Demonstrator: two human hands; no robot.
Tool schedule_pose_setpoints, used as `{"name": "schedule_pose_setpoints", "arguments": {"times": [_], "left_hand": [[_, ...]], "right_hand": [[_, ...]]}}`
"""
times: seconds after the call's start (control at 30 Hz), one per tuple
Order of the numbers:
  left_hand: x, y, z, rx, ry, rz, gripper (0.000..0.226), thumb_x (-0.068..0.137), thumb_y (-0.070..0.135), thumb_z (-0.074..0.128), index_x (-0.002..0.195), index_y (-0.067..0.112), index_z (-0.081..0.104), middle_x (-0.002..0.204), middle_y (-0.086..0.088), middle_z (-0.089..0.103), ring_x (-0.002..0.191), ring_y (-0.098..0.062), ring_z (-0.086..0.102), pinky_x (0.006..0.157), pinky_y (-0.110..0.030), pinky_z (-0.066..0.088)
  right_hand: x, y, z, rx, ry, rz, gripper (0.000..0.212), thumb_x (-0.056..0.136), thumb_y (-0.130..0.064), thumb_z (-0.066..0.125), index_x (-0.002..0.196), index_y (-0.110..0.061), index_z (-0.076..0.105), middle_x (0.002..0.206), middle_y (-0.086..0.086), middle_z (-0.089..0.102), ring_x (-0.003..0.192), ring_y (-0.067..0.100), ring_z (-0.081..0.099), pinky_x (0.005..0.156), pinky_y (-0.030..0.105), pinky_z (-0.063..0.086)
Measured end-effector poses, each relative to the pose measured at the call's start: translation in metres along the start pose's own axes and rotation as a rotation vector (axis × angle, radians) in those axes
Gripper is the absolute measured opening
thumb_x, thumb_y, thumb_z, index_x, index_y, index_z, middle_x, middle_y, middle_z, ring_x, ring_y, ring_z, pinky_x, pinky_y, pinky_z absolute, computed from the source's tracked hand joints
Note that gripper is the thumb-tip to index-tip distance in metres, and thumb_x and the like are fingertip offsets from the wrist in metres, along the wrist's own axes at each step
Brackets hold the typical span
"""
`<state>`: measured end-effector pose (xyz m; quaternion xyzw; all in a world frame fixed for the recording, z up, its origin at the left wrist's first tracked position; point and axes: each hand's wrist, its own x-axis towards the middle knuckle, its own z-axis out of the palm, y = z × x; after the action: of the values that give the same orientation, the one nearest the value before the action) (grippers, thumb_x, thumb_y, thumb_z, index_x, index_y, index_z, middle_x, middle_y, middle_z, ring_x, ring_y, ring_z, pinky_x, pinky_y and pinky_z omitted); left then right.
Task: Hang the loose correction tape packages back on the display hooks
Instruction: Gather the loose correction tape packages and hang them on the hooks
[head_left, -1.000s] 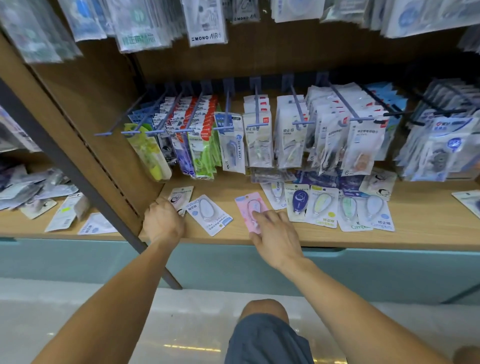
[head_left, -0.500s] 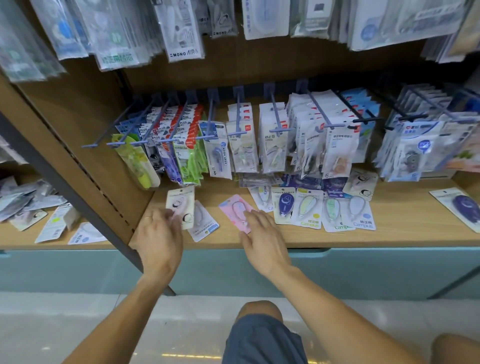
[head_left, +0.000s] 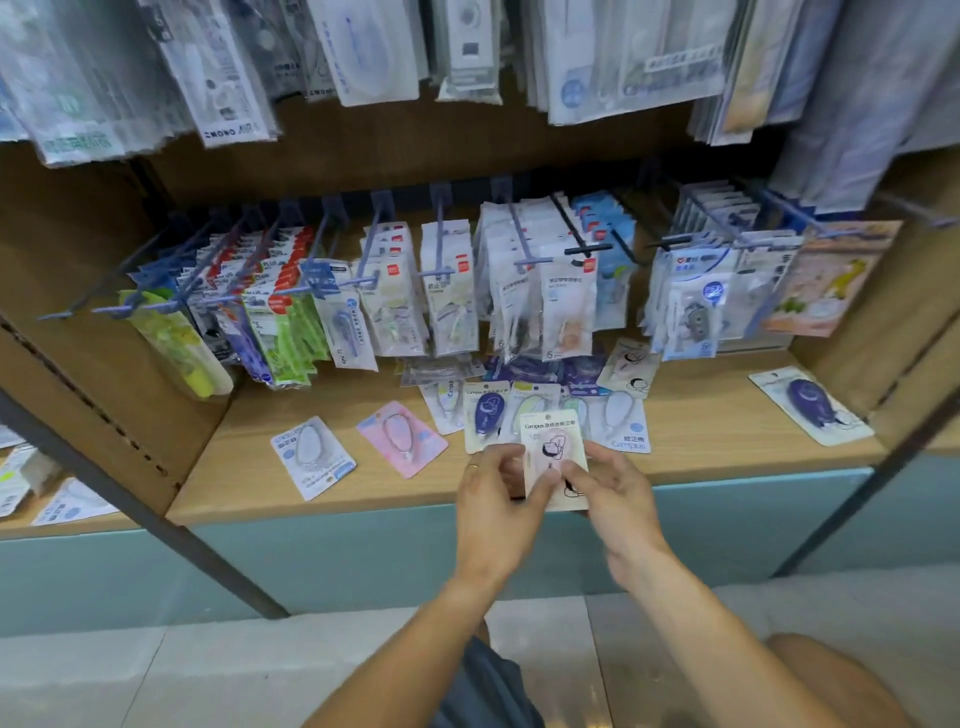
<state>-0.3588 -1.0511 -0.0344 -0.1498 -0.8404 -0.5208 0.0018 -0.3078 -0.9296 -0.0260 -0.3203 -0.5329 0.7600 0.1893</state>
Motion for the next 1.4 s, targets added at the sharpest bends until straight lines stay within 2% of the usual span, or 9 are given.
{"name": "schedule_pose_setpoints", "arguments": {"times": [0.17,0.33,0.47,0.6,0.7,0.87,1.13,1.3,1.4], "left_hand": [[0.014,0.015,0.033,-0.366,-0.193,-0.329,0.052,0.089,0.039,0.082,0.13,0.016,0.06,0.106,0.0,0.076,0.093,-0.01,0.072,0.084,-0.025,0.055],[0.025,0.02,0.052,-0.433,-0.244,-0.257,0.026,0.092,0.019,0.081,0.113,0.009,0.071,0.069,0.009,0.073,0.062,-0.003,0.066,0.056,-0.013,0.045],[0.044,0.011,0.056,-0.339,-0.217,-0.196,0.022,0.092,0.024,0.082,0.109,0.016,0.07,0.076,0.003,0.075,0.072,-0.016,0.068,0.072,-0.037,0.057],[0.054,-0.002,0.059,-0.284,-0.202,-0.161,0.02,0.092,0.028,0.081,0.106,0.019,0.071,0.07,0.009,0.069,0.07,-0.014,0.063,0.073,-0.035,0.052],[0.056,-0.007,0.063,-0.278,-0.21,-0.158,0.025,0.092,0.031,0.08,0.113,0.021,0.07,0.068,0.013,0.067,0.073,-0.014,0.062,0.075,-0.036,0.054],[0.059,-0.013,0.065,-0.264,-0.219,-0.13,0.027,0.091,0.036,0.08,0.115,0.029,0.071,0.067,0.006,0.059,0.071,-0.016,0.058,0.076,-0.039,0.053],[0.06,-0.013,0.065,-0.266,-0.256,-0.167,0.051,0.076,0.06,0.078,0.117,0.032,0.071,0.075,0.0,0.058,0.074,-0.018,0.059,0.078,-0.046,0.056],[0.052,-0.008,0.064,-0.304,-0.221,-0.197,0.026,0.094,0.032,0.078,0.117,0.029,0.066,0.091,-0.016,0.074,0.086,-0.035,0.071,0.089,-0.051,0.058],[0.045,-0.003,0.062,-0.321,-0.195,-0.204,0.029,0.096,0.028,0.076,0.121,0.023,0.062,0.095,-0.008,0.077,0.09,-0.03,0.073,0.09,-0.048,0.06]], "right_hand": [[0.011,-0.007,-0.034,0.032,-0.015,-0.021,0.033,0.091,-0.006,0.075,0.121,-0.018,0.067,0.097,0.002,0.08,0.085,0.011,0.075,0.072,0.021,0.055],[0.018,-0.012,-0.053,-0.048,0.004,-0.069,0.023,0.091,-0.012,0.077,0.109,-0.023,0.07,0.085,0.0,0.079,0.075,0.009,0.071,0.068,0.019,0.052],[0.038,-0.015,-0.072,-0.475,0.153,-0.305,0.018,0.097,-0.016,0.068,0.114,-0.02,0.071,0.099,-0.005,0.073,0.091,0.013,0.067,0.088,0.032,0.053],[0.082,-0.031,-0.085,-1.034,0.105,-0.566,0.041,0.095,0.003,0.05,0.132,-0.01,0.062,0.13,0.011,0.066,0.119,0.035,0.057,0.099,0.039,0.044],[0.118,-0.052,-0.079,-1.294,-0.056,-0.531,0.065,0.092,0.006,0.046,0.152,-0.018,0.043,0.145,0.01,0.058,0.12,0.037,0.051,0.096,0.042,0.045],[0.147,-0.071,-0.079,-1.55,-0.16,-0.449,0.069,0.096,-0.004,0.043,0.16,-0.027,0.028,0.14,0.015,0.061,0.123,0.038,0.053,0.096,0.041,0.047],[0.134,-0.068,-0.126,-1.561,-0.183,-0.528,0.076,0.092,0.002,0.043,0.161,-0.024,0.026,0.151,0.007,0.051,0.135,0.031,0.046,0.108,0.04,0.044],[0.129,-0.069,-0.127,-1.57,-0.214,-0.509,0.072,0.096,-0.013,0.047,0.162,-0.027,0.023,0.152,0.005,0.047,0.135,0.031,0.043,0.108,0.037,0.042],[0.123,-0.07,-0.124,-1.604,-0.209,-0.471,0.069,0.099,-0.029,0.048,0.162,-0.028,0.022,0.15,0.005,0.046,0.132,0.031,0.043,0.107,0.039,0.041]]}}
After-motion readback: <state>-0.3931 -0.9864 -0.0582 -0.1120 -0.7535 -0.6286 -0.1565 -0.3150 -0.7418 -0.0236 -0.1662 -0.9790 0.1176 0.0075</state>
